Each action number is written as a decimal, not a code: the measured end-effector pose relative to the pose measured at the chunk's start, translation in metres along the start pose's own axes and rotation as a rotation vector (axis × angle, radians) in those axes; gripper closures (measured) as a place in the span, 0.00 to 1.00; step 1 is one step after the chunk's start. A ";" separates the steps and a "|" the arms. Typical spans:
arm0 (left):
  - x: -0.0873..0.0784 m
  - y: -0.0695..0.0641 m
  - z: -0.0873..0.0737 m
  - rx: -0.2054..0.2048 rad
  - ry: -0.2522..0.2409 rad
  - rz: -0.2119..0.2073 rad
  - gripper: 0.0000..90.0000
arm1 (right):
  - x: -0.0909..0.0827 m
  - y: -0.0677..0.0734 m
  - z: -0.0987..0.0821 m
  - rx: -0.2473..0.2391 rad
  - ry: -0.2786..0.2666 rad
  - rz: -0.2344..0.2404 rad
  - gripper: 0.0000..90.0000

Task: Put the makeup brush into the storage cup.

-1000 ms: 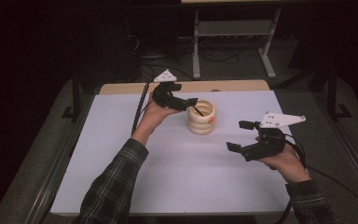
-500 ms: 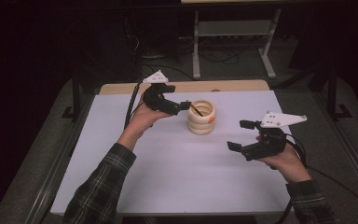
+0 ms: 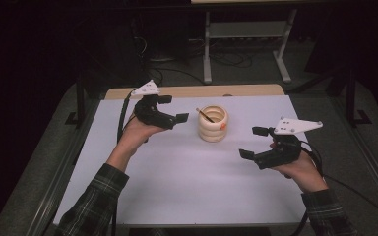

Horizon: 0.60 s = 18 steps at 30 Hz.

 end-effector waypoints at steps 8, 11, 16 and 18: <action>-0.022 -0.006 -0.012 0.005 -0.010 0.029 0.00 | 0.001 -0.001 0.000 -0.003 0.001 0.002 0.08; -0.031 -0.009 -0.016 0.006 -0.017 0.032 0.00 | 0.001 -0.001 0.000 0.000 0.002 0.001 0.08; -0.044 -0.013 -0.024 0.012 -0.034 0.054 0.00 | 0.001 0.000 0.000 -0.001 0.003 -0.001 0.08; -0.049 -0.014 -0.027 0.007 -0.040 0.057 0.00 | 0.001 0.000 0.000 -0.001 0.004 -0.001 0.08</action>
Point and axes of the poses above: each handheld gripper's, and its own axes: x roughly forward along the jaws, z roughly out of its top, y roughly to its left, the point moved 1 cm from there along x, roughly forward along the jaws, and after that the axes turned 4 degrees about -y, right-handed, at the moved point
